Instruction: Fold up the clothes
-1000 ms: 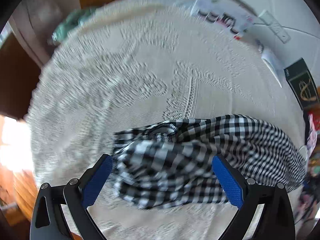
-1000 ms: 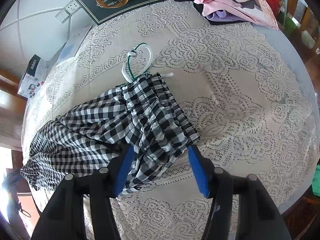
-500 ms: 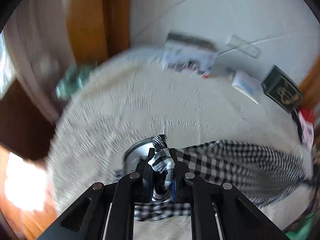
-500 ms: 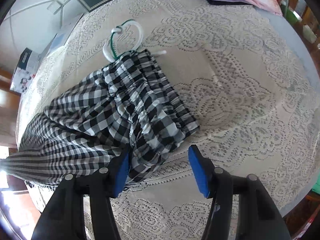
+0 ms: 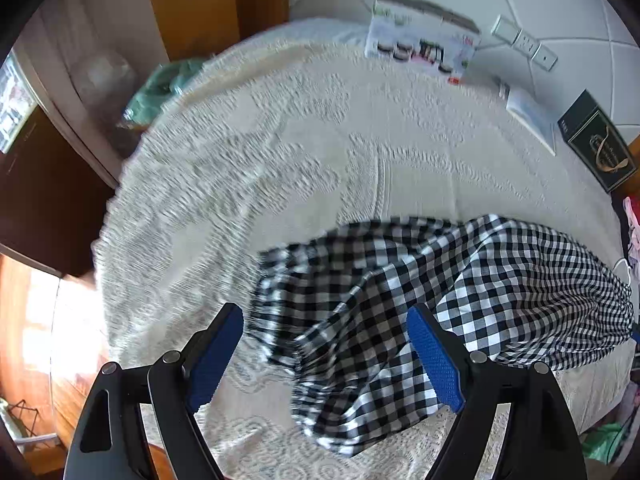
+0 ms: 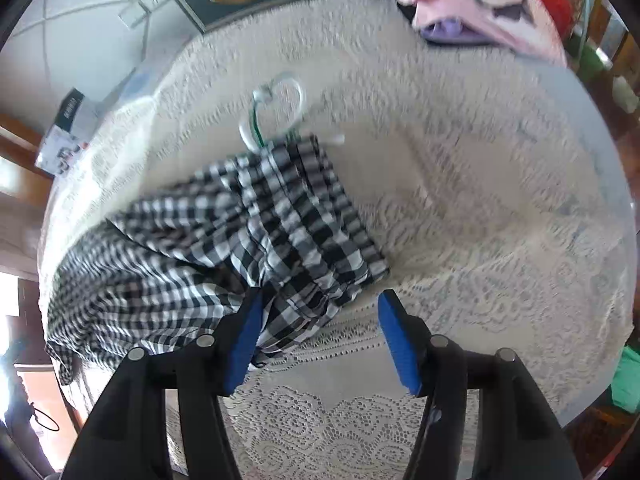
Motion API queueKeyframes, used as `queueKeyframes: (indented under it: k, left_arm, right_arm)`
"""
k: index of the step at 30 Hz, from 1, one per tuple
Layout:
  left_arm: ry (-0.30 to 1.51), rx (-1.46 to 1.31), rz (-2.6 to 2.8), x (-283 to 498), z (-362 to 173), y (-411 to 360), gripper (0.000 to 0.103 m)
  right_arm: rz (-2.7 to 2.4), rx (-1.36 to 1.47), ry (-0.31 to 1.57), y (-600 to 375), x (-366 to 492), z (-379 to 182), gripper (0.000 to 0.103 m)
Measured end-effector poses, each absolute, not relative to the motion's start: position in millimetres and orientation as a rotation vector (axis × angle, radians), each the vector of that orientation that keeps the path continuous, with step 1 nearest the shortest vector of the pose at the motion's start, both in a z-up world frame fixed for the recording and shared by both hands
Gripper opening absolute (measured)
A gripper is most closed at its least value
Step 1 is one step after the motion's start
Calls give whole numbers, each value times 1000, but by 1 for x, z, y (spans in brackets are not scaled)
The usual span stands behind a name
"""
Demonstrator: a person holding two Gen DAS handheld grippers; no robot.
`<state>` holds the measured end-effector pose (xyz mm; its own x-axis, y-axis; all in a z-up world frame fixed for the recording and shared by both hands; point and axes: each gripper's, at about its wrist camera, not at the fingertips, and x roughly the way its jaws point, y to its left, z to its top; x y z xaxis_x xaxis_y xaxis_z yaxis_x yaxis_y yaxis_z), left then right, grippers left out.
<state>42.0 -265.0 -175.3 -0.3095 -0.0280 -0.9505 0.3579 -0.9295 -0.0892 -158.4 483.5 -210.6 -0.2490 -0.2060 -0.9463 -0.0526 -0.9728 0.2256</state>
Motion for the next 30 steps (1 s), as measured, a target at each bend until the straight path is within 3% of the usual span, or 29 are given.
queueKeyframes:
  k: [8,9,10,12,14,20,23,26,27,28,29,30]
  left_arm:
    - [313,1816,-2226,29,-238,-246,83]
    - [295,1820,-2213,27,-240,-243,67]
    - [276,1823,-2200,26,-242,-240,35]
    - [239,1829,-2173,23,-247,-234,25]
    - [202,1834,-2146,20,-251,-228,24]
    - [65,1595,-2205,7,-182,-241,24]
    - [20,1521,-2195,-4,-161,-258,24]
    - [36,1687,-2095,-20,-211,-271,33]
    - [59,1723,-2063,-19,-224,-276,57]
    - [110,1721,-2064,-15,-230,-281,95]
    - [191,1688,-2097,-9,-224,-285,103]
    - [280,1647,-2135,-3,-215,-290,103]
  right_arm:
    - [-2452,1839,-402,494,-163,-203,58]
    - [-2453,1844,-411,494,-165,-204,58]
    - [-2455,1848,-419,495,-166,-206,58]
    - [-2454,1847,-427,492,-170,-210,58]
    - [-2445,1847,-396,484,-176,-214,58]
    - [-2427,1877,-364,464,-192,-231,58]
    - [-2468,1914,-190,456,-195,-239,25]
    - [-2473,1978,-201,461,-200,-254,26]
    - [-2460,2004,-206,462,-201,-258,34]
    - [-2477,2012,-203,463,-200,-257,41]
    - [-2516,1982,-212,466,-197,-250,57]
    - [-2560,1925,-234,469,-192,-238,65]
